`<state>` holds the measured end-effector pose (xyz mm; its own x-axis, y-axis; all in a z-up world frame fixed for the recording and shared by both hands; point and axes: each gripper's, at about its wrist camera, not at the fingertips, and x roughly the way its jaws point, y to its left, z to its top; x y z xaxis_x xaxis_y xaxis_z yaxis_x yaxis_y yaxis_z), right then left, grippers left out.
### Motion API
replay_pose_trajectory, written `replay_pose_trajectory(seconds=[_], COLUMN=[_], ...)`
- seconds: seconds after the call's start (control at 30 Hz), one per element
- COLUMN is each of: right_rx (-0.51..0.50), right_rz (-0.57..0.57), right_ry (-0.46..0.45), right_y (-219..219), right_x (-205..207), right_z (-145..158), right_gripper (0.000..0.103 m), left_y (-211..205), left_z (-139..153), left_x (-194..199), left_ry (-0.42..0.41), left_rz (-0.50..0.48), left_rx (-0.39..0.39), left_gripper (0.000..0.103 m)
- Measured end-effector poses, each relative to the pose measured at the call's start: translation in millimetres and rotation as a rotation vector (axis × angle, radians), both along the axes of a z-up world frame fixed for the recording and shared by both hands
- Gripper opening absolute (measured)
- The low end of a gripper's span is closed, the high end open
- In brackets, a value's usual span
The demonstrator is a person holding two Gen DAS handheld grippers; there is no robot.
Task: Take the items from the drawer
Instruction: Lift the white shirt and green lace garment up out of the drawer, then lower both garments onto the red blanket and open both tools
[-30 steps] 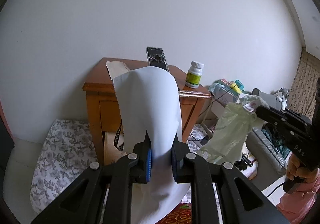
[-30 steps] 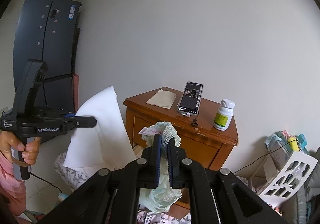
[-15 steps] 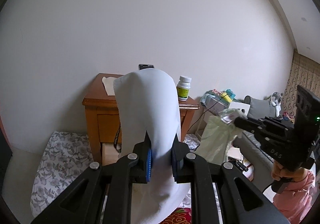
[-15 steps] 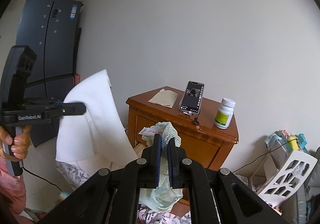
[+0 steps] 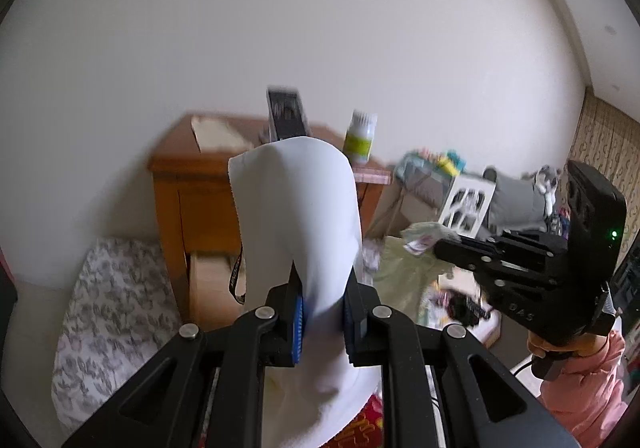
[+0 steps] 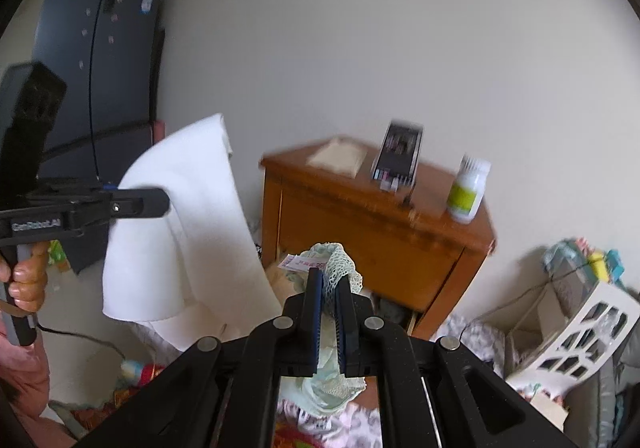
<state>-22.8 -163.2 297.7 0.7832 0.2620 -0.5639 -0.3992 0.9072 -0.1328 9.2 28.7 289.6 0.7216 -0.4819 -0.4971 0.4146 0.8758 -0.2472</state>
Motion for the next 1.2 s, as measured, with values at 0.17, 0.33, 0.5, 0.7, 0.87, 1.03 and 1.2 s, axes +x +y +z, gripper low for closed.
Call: replay_pose_trajectory(seconds=[0.17, 0.33, 0.5, 0.7, 0.87, 1.03, 1.2], right_rx=[-0.032, -0.025, -0.022, -0.026, -0.029, -0.036, -0.018], right_rz=[-0.008, -0.028, -0.054, -0.07, -0.081, -0.105, -0.145], right_ry=[0.155, 0.288, 0.411, 0.493, 0.559, 0.645, 0.724], right_y=[8, 7, 2, -3, -5, -7, -13], right_x=[27, 48, 64, 76, 88, 95, 100], right_z=[-56, -109, -158, -197, -224, -262, -293], right_gripper=[0.006, 0.007, 0.008, 0.008, 0.008, 0.008, 0.008], left_y=[-17, -27, -32, -41, -51, -61, -70], left_z=[-53, -109, -145, -182, -211, -241, -266], left_x=[26, 54, 70, 93, 104, 114, 118], left_ry=[0.142, 0.278, 0.345, 0.411, 0.462, 0.501, 0.534], left_rz=[-0.016, 0.012, 0.046, 0.067, 0.068, 0.081, 0.073], left_rx=[0.044, 0.096, 0.133, 0.184, 0.222, 0.272, 0.323], left_gripper=[0.016, 0.016, 0.017, 0.018, 0.02, 0.029, 0.031])
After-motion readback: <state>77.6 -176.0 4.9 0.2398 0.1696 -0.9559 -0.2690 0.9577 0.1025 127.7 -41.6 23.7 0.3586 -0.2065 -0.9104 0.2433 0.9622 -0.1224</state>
